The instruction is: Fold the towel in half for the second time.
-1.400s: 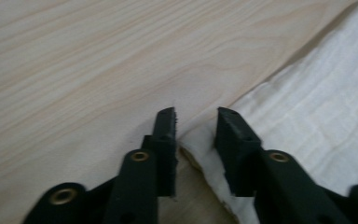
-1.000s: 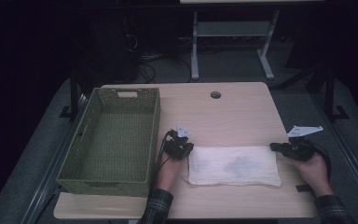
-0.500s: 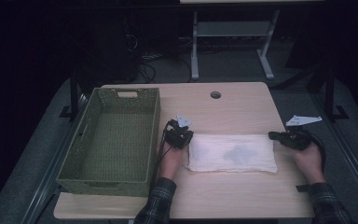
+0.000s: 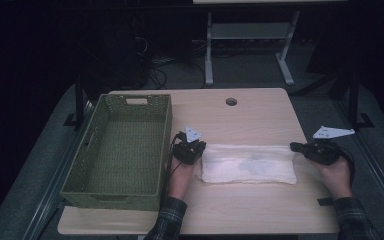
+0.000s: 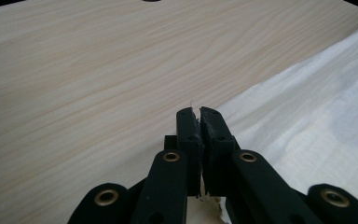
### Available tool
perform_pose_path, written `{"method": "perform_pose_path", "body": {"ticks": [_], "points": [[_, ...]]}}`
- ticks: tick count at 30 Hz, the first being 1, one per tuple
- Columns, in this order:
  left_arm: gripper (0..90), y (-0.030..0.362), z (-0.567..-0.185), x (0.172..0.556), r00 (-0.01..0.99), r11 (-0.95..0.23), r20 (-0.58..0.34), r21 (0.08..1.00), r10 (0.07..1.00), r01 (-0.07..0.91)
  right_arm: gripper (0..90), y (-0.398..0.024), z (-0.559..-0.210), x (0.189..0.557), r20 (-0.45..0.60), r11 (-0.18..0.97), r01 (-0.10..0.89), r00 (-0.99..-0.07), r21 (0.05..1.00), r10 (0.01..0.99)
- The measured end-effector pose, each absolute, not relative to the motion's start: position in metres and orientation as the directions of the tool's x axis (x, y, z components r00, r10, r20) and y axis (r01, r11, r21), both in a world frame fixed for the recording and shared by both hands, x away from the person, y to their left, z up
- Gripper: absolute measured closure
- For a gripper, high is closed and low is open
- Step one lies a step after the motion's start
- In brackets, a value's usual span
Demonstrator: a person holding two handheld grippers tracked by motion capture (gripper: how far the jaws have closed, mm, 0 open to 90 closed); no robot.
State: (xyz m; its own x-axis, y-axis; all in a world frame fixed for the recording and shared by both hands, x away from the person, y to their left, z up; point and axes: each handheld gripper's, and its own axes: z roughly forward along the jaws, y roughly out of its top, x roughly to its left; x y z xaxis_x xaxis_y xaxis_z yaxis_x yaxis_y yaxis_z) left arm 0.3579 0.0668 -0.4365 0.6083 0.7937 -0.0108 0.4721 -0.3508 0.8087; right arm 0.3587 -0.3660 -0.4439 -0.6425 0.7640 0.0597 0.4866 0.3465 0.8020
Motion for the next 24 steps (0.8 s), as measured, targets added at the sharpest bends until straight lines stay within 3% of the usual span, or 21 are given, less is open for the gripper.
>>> {"method": "perform_pose_path", "body": {"ticks": [24], "points": [[87.0, 0.067, -0.443, 0.305, 0.616, -0.393, 0.049, 0.809, 0.786, 0.438, 87.2, -0.364, -0.446, 0.311, 0.067, 0.388, 0.497, -0.677, 0.776, 0.733]]}}
